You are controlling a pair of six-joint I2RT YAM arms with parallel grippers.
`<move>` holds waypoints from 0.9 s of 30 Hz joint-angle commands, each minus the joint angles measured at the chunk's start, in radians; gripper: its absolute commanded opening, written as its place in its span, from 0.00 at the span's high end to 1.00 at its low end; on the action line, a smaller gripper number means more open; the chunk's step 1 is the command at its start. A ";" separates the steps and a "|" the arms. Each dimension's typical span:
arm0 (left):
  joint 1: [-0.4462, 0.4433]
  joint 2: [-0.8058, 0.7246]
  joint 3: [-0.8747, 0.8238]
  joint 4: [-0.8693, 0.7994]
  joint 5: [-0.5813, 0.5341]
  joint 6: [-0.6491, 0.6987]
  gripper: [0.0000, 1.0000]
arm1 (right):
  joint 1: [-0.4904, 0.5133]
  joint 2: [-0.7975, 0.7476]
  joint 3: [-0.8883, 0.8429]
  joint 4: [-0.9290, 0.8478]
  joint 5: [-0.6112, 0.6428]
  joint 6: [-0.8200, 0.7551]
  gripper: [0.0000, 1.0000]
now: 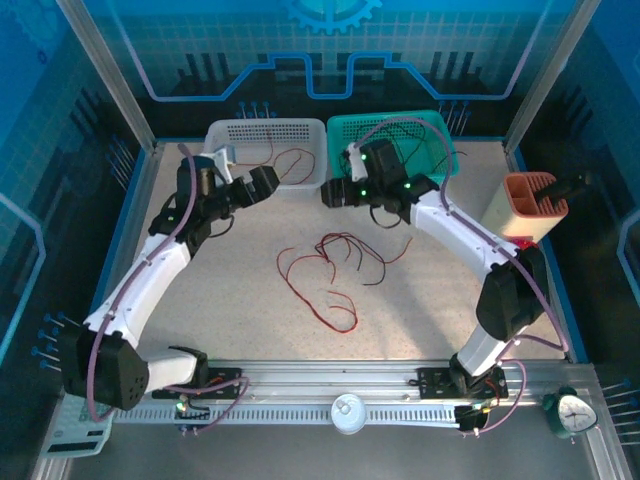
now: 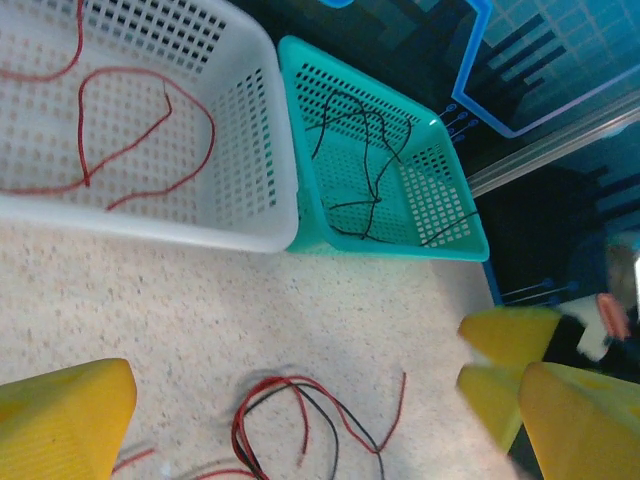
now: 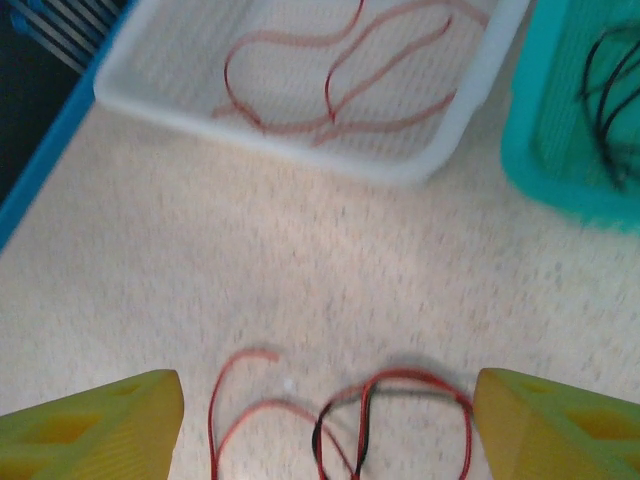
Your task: Untangle the cables
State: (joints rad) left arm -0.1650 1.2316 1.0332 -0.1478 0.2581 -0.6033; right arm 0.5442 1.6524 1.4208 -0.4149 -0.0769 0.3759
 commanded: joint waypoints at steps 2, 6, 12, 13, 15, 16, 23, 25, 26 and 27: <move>0.073 -0.036 -0.117 0.171 0.135 -0.193 0.01 | 0.056 -0.037 -0.119 0.019 0.049 -0.019 0.25; 0.083 -0.060 -0.154 0.177 0.142 -0.186 0.01 | 0.135 -0.009 -0.161 -0.002 0.093 -0.051 0.28; 0.083 -0.083 -0.139 0.139 0.125 -0.166 0.01 | 0.187 0.127 -0.108 -0.039 0.131 -0.090 0.46; 0.084 -0.088 -0.137 0.132 0.113 -0.168 0.01 | 0.189 0.152 -0.093 -0.045 0.131 -0.095 0.48; 0.084 -0.094 -0.129 0.119 0.107 -0.167 0.01 | 0.190 0.202 -0.062 -0.063 0.128 -0.101 0.50; 0.084 -0.096 -0.124 0.111 0.108 -0.164 0.01 | 0.191 0.224 -0.051 -0.068 0.128 -0.104 0.51; 0.084 -0.097 -0.104 0.102 0.120 -0.165 0.01 | 0.191 0.317 -0.004 -0.076 0.132 -0.108 0.60; 0.084 -0.096 -0.106 0.109 0.124 -0.170 0.01 | 0.188 0.330 0.007 -0.074 0.140 -0.108 0.65; 0.084 -0.096 -0.107 0.110 0.124 -0.173 0.01 | 0.185 0.337 0.013 -0.074 0.142 -0.108 0.68; 0.084 -0.096 -0.108 0.112 0.127 -0.175 0.01 | 0.182 0.341 0.019 -0.074 0.143 -0.109 0.71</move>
State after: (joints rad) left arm -0.0841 1.1534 0.8959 -0.0395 0.3614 -0.7616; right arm 0.7277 1.9755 1.4017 -0.4732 0.0502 0.2752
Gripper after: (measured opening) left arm 0.992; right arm 0.303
